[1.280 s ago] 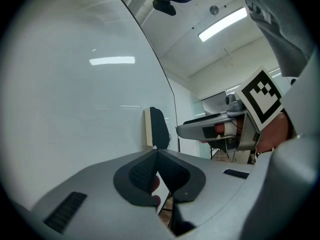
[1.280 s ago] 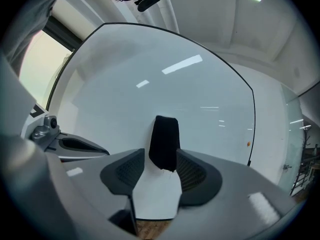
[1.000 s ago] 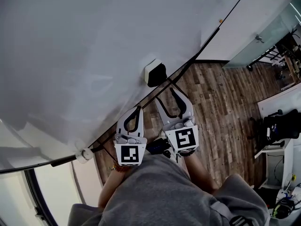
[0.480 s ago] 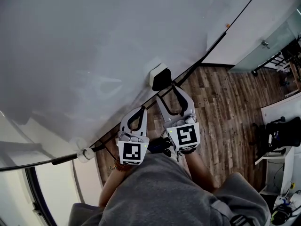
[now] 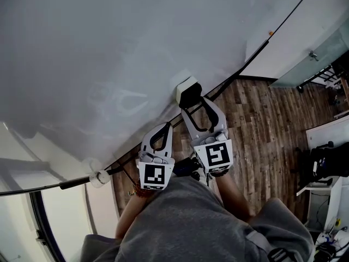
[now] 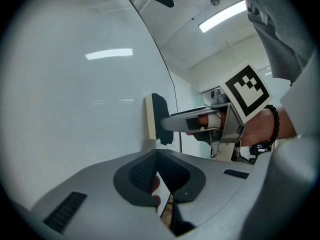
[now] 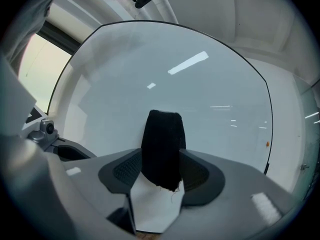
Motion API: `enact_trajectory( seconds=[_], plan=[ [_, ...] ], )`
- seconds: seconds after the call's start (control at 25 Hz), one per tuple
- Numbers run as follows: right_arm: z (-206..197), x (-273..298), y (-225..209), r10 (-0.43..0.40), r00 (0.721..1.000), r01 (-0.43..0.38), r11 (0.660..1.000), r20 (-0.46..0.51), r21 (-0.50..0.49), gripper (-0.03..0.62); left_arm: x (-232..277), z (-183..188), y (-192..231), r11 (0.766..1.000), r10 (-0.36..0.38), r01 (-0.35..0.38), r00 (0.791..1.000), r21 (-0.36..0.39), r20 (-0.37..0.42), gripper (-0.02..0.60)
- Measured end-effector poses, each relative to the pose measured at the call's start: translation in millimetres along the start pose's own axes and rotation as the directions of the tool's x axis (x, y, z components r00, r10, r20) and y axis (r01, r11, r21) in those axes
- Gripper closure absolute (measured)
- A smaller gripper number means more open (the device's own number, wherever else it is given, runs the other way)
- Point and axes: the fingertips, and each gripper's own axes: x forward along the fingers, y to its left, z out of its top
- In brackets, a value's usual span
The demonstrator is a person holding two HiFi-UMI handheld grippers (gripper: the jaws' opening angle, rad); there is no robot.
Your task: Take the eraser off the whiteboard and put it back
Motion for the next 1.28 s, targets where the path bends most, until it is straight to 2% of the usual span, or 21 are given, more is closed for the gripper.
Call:
enact_trajectory(
  seconds=[0.16,0.36,0.84,1.28],
  plan=[
    [0,7,-2,0.019,1.000,-0.019,1.000,0.000,-0.001,0.352,4,-1,2,1.000,0.009,-0.009,1.000,-0.017,-0.011,0.575],
    [1,13,-1,0.037,0.999,-0.037,0.999,0.007,0.004,0.352,7,-4,6,1.000,0.028,-0.028,1.000,0.009,-0.008,0.575],
    [1,25,2,0.074,0.997,-0.074,0.997,0.010,0.002,0.342,13,-5,10,0.999,0.039,-0.039,0.999,-0.005,-0.018,0.575],
    [-4,32,0,0.071,0.997,-0.071,0.997,0.016,0.028,0.339,13,-10,21,0.999,0.055,-0.055,0.998,0.000,-0.029,0.575]
  ],
)
